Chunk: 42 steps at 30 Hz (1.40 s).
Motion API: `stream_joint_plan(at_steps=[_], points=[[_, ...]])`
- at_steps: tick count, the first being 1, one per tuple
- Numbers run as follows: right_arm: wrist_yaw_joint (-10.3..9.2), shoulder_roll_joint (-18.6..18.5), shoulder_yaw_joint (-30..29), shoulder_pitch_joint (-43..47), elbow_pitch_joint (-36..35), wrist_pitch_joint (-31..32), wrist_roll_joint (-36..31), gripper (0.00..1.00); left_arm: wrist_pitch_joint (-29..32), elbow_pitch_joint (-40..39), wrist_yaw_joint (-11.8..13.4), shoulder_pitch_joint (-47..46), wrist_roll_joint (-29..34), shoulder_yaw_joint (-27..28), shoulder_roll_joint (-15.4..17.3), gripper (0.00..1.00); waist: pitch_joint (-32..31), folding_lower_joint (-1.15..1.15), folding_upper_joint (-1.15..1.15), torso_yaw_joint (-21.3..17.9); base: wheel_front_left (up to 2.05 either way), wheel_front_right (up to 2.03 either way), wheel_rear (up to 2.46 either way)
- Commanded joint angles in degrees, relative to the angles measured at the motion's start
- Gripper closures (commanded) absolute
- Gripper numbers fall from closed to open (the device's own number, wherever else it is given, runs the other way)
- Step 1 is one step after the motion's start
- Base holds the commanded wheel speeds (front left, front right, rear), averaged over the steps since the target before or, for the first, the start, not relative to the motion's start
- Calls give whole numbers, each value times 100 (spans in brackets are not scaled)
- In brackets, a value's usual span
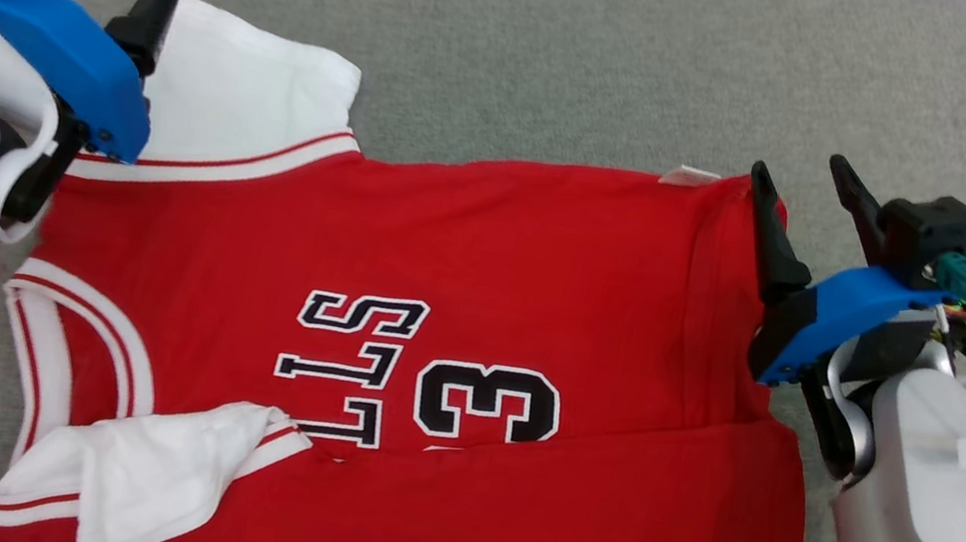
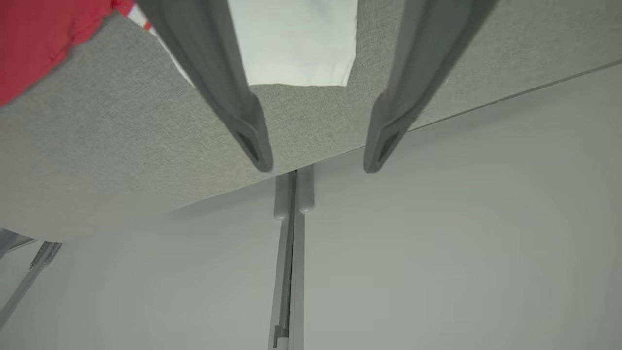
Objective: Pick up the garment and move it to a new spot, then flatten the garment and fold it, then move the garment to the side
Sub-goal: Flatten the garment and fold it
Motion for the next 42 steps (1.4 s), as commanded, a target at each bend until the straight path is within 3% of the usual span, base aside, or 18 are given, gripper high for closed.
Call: stream_joint_plan(at_steps=[1,5,16,25,26,27,28,42], points=[[2,14,33,-125,47,-42,27,0,48,53,-2,-136,-97,-93,75,0,73,-2,-2,-17,0,0,0],[2,77,207,-385,269,-169,88,0,357,387,-2,-417,-580,-597,308,0,309,-2,-2,-159,0,0,0],[2,179,603,-900,713,-462,307,0,916,1149,-1,-950,-1348,-1285,623,0,715,-2,-2,-489,0,0,0],[2,209,788,-1073,966,-586,402,0,1464,1375,-2,-949,-2198,-1528,514,0,731,-2,-2,-559,0,0,0],[2,201,804,-1075,992,-585,408,0,1499,1343,-2,-945,-2276,-1560,505,5,735,-2,-2,-557,0,0,0],[2,190,824,-1081,1012,-574,419,0,1527,1306,-2,-955,-2300,-1608,519,63,741,-2,-2,-555,0,0,0],[2,178,840,-1099,1032,-570,435,0,1491,1258,-2,-976,-2278,-1684,548,100,745,-2,-2,-552,0,0,0],[3,43,1084,-1170,1339,-131,686,0,790,812,-3,-1093,-2557,-2293,737,100,555,-2,-2,-363,0,0,0]])
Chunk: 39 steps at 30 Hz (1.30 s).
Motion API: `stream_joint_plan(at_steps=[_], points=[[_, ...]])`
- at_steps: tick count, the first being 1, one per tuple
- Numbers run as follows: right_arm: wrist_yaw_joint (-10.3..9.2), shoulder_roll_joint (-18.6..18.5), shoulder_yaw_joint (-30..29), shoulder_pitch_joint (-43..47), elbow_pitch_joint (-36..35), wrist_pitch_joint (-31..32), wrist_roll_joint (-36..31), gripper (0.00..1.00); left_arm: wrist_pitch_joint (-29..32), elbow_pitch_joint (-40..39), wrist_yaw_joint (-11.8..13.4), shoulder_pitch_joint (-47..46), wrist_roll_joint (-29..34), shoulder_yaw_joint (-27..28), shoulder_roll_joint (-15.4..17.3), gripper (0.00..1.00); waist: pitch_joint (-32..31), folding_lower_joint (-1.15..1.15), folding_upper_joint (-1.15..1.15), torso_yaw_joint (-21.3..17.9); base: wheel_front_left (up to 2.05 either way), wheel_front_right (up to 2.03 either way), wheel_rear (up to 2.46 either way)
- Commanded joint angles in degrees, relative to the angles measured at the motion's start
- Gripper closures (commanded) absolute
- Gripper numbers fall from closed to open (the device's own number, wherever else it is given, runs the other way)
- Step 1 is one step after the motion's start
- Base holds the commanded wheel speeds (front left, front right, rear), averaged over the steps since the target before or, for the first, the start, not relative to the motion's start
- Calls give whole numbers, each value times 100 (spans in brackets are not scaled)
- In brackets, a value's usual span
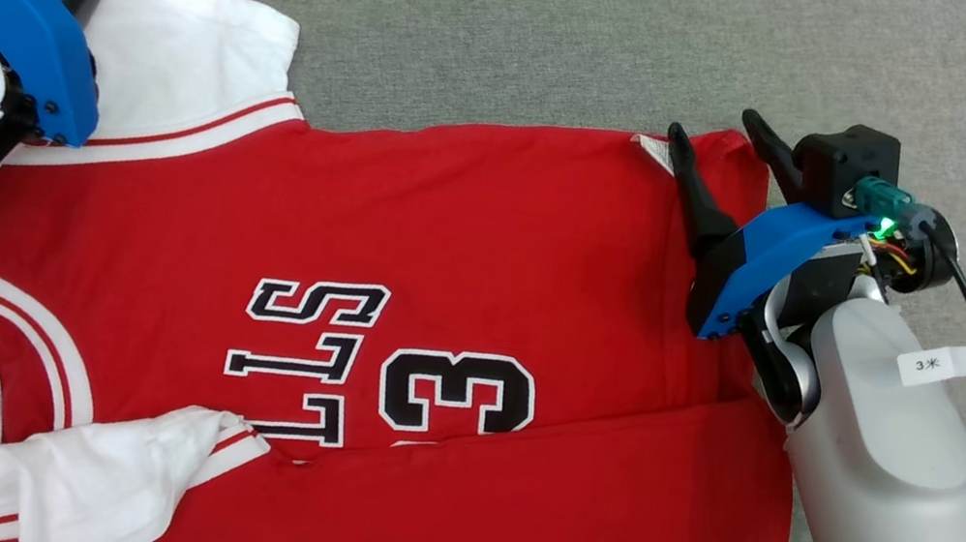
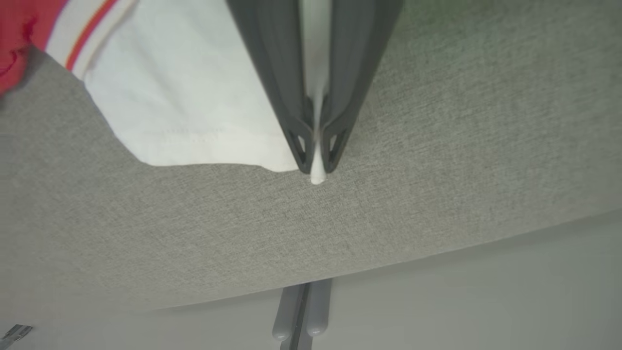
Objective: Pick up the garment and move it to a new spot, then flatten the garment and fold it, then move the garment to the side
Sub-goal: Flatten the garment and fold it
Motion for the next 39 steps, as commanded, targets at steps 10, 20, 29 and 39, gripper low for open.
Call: stream_joint_plan(at_steps=[10,20,29,39], points=[[3,-116,25,23,380,636,74,0,-353,-109,-4,-179,-190,-430,67,100,-42,0,0,102,0,0,0],[1,-261,-349,-72,287,143,-44,100,-954,-32,-4,-255,-407,-568,8,100,-169,0,0,264,0,0,0],[1,-339,-443,184,590,-240,-163,100,-1600,-405,-4,124,-585,-775,-77,100,-531,0,0,547,0,0,0],[2,-476,-506,633,743,-752,-182,100,-2162,-1347,-4,945,-625,-978,233,100,-892,0,0,810,0,0,0]])
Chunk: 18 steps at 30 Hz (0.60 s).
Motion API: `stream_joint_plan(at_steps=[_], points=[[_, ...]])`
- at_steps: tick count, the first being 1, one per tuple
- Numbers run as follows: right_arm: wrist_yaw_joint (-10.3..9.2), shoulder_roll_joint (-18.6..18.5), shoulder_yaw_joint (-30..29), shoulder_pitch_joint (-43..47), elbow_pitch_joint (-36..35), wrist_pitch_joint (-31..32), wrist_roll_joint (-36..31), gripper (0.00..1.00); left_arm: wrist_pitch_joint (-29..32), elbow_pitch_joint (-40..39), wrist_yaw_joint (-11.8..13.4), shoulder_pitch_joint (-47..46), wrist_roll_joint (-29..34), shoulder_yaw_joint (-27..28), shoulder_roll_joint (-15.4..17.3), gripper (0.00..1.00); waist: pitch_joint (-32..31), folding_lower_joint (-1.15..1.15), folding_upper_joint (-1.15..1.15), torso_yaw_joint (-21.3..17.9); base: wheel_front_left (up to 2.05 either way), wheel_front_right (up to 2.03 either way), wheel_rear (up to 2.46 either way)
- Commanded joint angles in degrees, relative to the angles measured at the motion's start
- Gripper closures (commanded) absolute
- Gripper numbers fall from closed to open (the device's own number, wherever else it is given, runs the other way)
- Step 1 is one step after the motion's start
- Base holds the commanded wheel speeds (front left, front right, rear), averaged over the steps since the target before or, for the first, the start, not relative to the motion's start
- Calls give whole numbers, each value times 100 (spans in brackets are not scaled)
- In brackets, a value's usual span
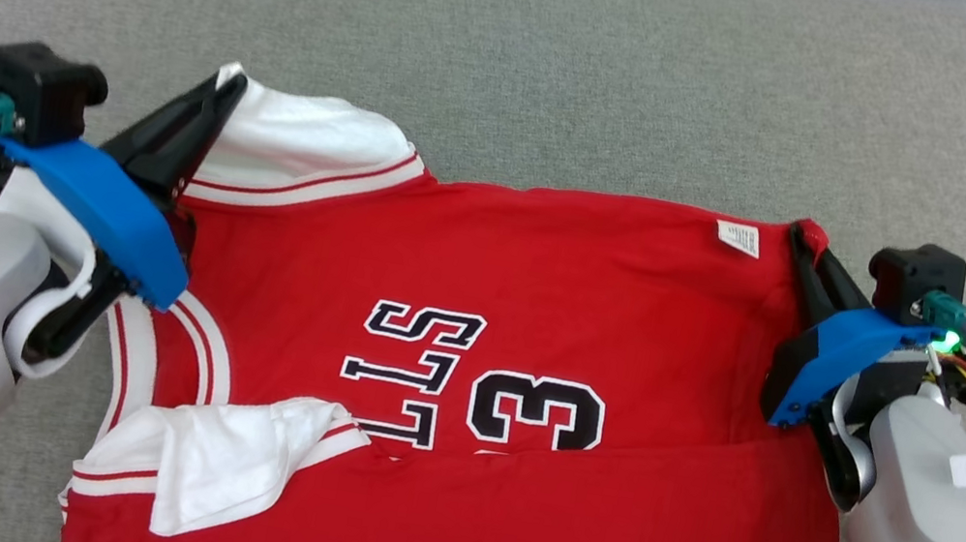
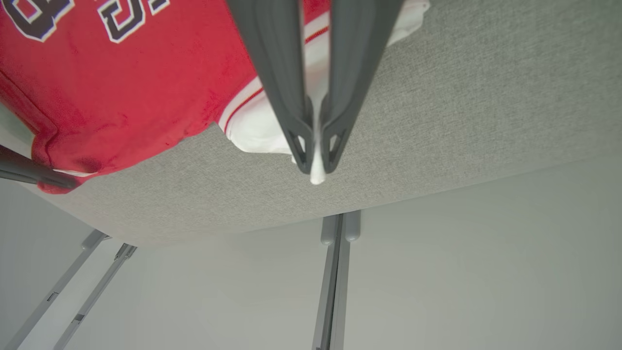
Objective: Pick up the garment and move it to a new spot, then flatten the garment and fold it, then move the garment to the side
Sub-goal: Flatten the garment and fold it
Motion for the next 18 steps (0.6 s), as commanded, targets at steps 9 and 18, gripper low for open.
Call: stream_joint_plan(at_steps=[9,18], points=[[1,-99,13,450,-12,-334,110,100,-128,-990,342,928,148,292,273,100,-239,0,1,135,0,0,0],[1,-258,32,925,-124,-535,221,100,-130,-1616,572,1855,329,531,346,100,-477,0,1,256,0,0,0]])
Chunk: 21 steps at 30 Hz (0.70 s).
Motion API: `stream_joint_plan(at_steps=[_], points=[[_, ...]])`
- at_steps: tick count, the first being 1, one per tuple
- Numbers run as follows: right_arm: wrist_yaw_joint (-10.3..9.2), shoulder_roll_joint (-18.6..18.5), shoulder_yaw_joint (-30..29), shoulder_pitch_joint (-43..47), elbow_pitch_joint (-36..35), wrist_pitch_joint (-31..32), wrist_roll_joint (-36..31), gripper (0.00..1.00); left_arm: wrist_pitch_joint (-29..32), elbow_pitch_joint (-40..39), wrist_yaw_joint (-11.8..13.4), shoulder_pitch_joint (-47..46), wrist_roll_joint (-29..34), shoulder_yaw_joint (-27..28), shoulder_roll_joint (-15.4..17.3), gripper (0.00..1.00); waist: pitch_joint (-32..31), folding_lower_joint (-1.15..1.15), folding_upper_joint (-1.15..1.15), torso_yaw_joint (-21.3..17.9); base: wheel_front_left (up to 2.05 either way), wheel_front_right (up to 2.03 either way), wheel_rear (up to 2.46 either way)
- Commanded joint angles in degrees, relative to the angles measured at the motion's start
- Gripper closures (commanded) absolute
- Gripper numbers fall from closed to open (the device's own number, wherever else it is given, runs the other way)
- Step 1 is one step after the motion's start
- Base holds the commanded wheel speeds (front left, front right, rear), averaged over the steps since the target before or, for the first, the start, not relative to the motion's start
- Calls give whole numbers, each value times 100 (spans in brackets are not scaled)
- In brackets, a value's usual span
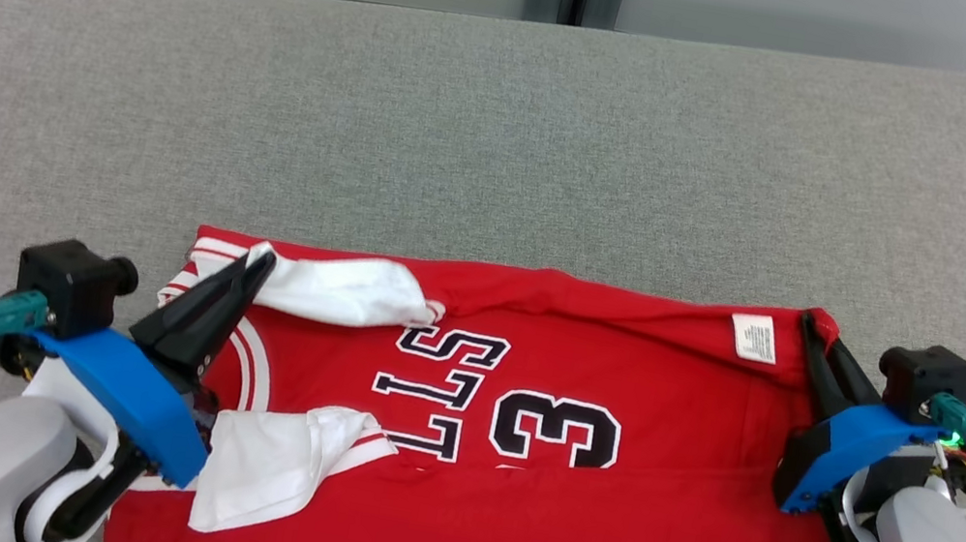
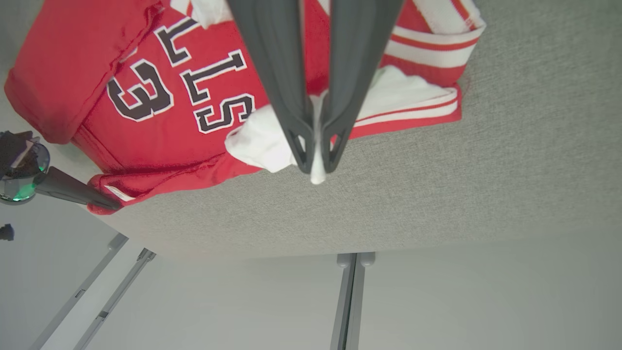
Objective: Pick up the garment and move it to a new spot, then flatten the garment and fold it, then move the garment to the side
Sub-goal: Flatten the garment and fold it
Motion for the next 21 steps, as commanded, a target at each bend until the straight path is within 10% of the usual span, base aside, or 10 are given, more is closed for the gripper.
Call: stream_joint_plan(at_steps=[1,21], points=[[1,-72,-10,120,-36,-46,28,100,-25,-35,38,110,38,59,18,100,-16,0,1,6,0,0,0],[1,-144,-417,1545,-1468,-93,175,100,-27,-454,255,1814,233,1051,-263,100,-312,0,1,156,0,0,0]])
